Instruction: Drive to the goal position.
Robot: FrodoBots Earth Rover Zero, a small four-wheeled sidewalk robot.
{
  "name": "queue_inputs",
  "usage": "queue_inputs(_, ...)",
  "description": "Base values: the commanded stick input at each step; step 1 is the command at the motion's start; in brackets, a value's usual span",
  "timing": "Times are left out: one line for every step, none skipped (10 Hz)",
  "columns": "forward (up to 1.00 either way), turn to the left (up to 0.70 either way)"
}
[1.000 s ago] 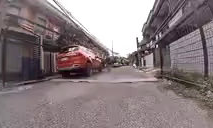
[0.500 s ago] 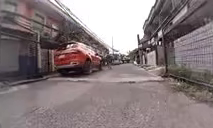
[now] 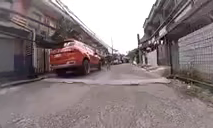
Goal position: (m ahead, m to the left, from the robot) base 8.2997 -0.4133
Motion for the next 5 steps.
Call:
queue_inputs(0.7, -0.26)
queue_inputs(0.7, -0.35)
queue_inputs(0.7, -0.28)
queue_inputs(0.7, -0.07)
queue_inputs(0.7, 0.0)
